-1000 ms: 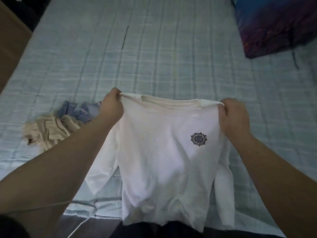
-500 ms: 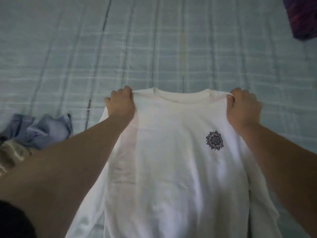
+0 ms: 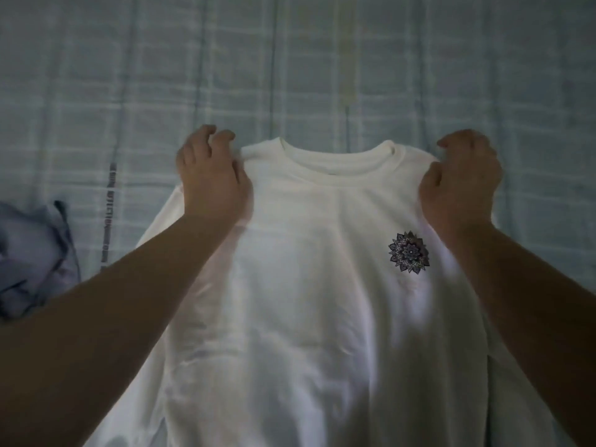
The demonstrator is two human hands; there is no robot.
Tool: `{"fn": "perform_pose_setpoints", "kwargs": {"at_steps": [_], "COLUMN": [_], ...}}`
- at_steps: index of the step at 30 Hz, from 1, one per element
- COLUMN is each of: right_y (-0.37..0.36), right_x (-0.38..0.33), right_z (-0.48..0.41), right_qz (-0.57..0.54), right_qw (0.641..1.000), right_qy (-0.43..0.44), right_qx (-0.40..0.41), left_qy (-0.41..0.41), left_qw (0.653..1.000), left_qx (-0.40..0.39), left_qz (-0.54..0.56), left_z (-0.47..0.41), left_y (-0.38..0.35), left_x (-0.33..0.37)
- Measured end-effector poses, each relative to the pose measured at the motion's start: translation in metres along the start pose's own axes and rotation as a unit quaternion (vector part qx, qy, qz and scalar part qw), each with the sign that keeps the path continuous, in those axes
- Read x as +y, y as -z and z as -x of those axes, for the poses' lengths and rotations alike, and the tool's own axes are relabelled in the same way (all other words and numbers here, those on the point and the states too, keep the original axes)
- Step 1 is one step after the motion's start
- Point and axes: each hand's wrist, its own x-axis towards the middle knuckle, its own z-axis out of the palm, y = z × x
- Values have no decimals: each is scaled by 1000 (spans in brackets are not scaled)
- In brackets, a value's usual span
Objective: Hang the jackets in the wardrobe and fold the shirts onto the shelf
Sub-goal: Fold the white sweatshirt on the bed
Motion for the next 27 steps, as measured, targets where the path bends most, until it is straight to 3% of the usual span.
{"fn": "perform_pose_setpoints", "kwargs": {"at_steps": [2, 4, 7, 9, 18, 27], "right_y": [10, 15, 5, -4, -24, 3], "right_x": [-13, -28, -38, -34, -30, -43], "right_z": [22, 49, 83, 91, 91, 116], "right_qz": [-63, -59, 20, 73, 134, 94], "right_qw": [996, 993, 981, 971, 964, 968], "right_qy": [55, 86, 93, 91, 67, 65], "right_qx": [5, -62, -170, -208, -218, -223], "left_qy": [-76, -129, -128, -106, -90, -90], "left_qw": [996, 986, 968, 961, 956, 960], "left_qx": [-36, -102, -210, -240, -242, -243], "left_qz": [10, -4, -52, -85, -140, -104], "left_z": [20, 48, 84, 92, 94, 121], "left_y": [7, 13, 6, -4, -17, 2], "left_x": [16, 40, 63, 64, 63, 60]}}
